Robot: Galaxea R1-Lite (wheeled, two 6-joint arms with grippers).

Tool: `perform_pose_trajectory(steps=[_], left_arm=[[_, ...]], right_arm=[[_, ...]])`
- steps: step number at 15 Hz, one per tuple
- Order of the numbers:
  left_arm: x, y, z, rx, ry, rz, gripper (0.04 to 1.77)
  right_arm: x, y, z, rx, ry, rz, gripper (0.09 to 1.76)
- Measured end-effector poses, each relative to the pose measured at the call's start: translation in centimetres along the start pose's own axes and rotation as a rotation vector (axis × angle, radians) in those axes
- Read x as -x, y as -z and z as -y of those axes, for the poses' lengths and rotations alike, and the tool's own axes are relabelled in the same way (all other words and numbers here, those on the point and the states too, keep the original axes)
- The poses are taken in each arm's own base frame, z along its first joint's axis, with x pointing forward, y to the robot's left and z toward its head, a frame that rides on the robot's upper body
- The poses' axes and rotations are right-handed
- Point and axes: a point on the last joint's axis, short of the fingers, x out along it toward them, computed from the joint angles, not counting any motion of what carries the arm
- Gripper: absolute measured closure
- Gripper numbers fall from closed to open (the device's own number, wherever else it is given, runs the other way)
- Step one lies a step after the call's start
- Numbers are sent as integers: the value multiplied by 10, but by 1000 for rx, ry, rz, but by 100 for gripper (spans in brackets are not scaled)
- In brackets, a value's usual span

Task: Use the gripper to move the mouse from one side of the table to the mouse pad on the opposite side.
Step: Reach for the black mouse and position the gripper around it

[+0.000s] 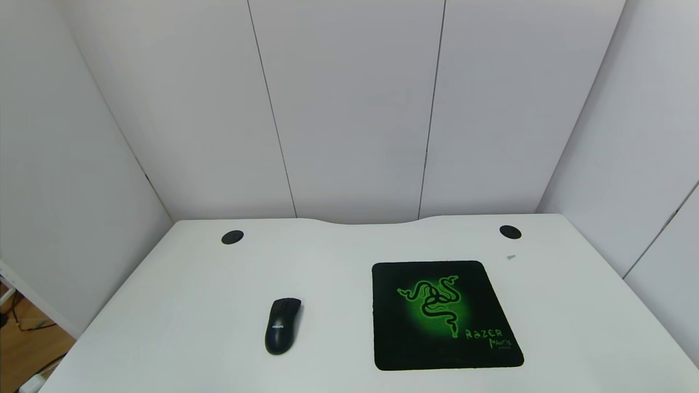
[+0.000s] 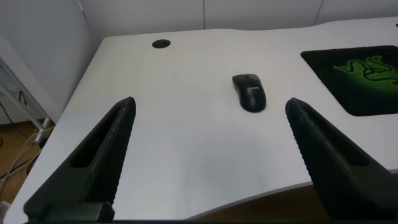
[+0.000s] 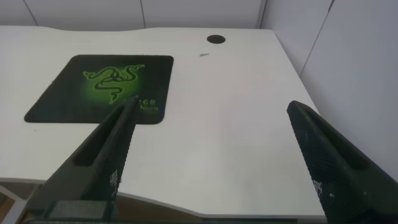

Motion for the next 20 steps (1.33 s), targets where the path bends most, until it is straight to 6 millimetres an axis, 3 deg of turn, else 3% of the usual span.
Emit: perform_pose_trajectory(steps=[6, 12, 20], left_arm=[[1, -20, 0, -7, 34, 23, 9], [-9, -64, -1, 4, 53, 5, 9], [-62, -120, -5, 20, 48, -54, 9]], right_arm=[[0, 0, 0, 0, 0, 0, 14], [0, 0, 0, 0, 0, 0, 14], [0, 0, 0, 0, 0, 0, 14]])
